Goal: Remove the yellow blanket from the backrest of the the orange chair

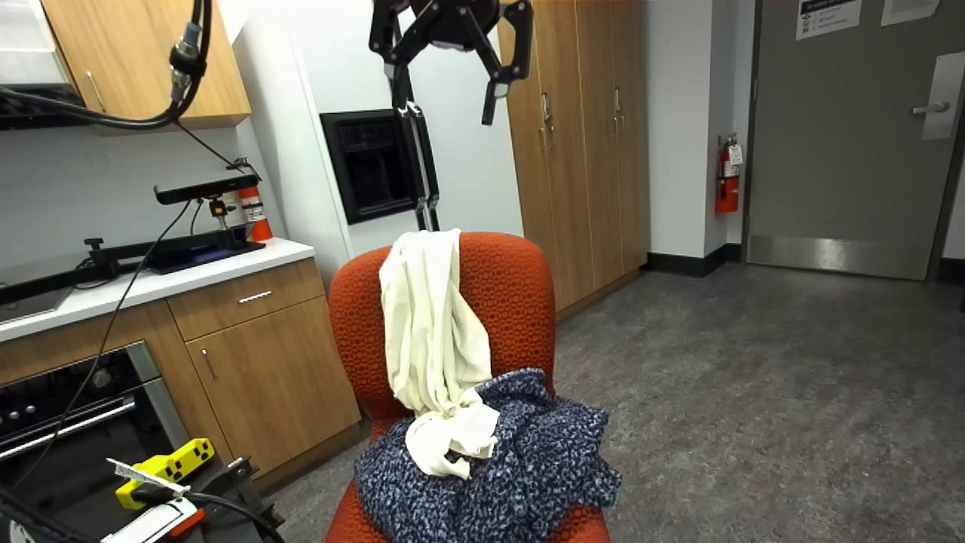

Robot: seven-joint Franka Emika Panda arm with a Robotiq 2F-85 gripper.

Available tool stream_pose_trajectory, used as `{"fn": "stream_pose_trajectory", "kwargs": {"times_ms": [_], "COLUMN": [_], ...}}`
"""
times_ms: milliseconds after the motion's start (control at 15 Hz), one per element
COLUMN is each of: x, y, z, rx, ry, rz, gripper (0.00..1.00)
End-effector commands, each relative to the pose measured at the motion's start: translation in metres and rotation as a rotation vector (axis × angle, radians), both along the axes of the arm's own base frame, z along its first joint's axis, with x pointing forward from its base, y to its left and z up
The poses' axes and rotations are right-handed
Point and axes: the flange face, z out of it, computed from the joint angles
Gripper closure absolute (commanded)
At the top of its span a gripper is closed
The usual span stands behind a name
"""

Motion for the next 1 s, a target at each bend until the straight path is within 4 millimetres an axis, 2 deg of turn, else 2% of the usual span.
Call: {"fn": "stream_pose_trajectory", "kwargs": {"times_ms": [0, 133, 200, 267, 467, 533, 667, 933], "x": [-0.003, -0.003, 0.033, 0.039, 0.063, 0.043, 0.049, 0.047], "y": [0.008, 0.011, 0.009, 0.012, 0.017, 0.017, 0.019, 0.017], "z": [-0.006, -0.008, 0.023, 0.026, 0.05, 0.036, 0.038, 0.034], "rx": [0.142, 0.179, 0.179, 0.19, 0.2, 0.179, 0.175, 0.178], "ry": [0.027, 0.023, -0.003, -0.018, -0.034, -0.059, -0.057, -0.05], "rz": [-0.01, -0.019, -0.017, -0.022, -0.033, -0.032, -0.027, -0.033], "gripper": [0.0, 0.0, 0.0, 0.0, 0.0, 0.0, 0.0, 0.0]}}
